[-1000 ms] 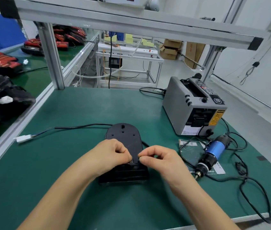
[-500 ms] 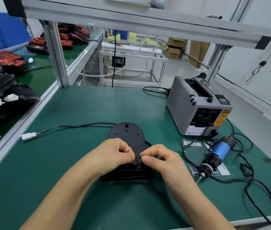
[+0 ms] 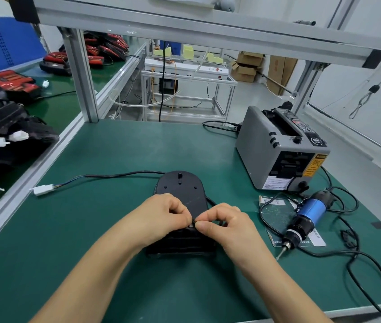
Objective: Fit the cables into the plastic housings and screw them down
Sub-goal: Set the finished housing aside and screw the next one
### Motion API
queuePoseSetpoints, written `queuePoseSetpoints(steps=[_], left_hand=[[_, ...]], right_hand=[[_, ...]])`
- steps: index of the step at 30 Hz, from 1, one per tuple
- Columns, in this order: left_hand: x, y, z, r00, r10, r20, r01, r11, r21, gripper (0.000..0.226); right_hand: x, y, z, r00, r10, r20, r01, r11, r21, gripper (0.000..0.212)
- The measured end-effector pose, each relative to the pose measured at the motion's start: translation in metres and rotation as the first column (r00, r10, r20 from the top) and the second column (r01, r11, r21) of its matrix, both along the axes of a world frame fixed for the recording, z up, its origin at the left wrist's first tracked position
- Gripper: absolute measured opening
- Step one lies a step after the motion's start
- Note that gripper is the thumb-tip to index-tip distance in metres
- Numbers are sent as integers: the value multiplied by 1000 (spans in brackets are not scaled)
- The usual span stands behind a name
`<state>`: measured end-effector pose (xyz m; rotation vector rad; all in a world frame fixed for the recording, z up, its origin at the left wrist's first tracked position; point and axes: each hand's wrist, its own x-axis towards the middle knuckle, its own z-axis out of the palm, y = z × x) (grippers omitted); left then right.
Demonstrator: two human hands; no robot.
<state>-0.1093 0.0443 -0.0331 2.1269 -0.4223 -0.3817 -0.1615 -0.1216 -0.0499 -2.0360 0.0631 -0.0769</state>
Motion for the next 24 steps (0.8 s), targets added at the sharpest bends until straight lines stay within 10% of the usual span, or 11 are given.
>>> queuePoseSetpoints(steps=[8, 24], left_hand=[[-1, -1, -2, 999, 28, 37, -29, 999, 19, 19], [-5, -4, -11, 992, 120, 40, -113, 983, -146, 23]], right_hand=[[10, 2, 27, 988, 121, -95, -149, 901, -408, 25], [22, -1, 29, 972, 113, -208, -185, 910, -370, 19]])
